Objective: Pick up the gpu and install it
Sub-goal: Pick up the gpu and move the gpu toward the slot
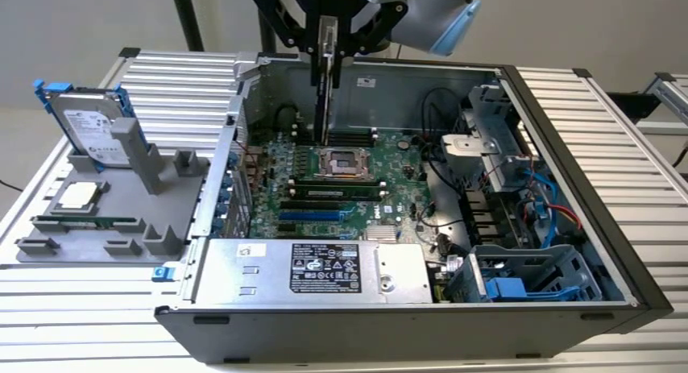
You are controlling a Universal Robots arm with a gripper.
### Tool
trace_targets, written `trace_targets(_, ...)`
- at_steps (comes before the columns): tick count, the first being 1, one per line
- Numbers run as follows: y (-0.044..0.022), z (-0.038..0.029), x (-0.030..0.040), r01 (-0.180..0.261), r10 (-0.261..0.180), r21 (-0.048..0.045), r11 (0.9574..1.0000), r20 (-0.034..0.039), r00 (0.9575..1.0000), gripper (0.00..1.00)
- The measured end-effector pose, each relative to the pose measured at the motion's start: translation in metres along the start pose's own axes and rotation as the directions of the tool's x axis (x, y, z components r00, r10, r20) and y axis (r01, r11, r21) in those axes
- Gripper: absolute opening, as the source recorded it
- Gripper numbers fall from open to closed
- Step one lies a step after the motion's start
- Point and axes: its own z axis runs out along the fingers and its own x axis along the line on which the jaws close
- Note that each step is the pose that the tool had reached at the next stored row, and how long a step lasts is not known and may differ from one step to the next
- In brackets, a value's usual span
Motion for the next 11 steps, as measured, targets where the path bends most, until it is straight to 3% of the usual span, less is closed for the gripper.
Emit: trace_targets(11, 0.0002, 0.0000, -0.0027, 0.000, 0.000, 0.0000, 1.0000, 0.0000, 1.0000, 0.00)
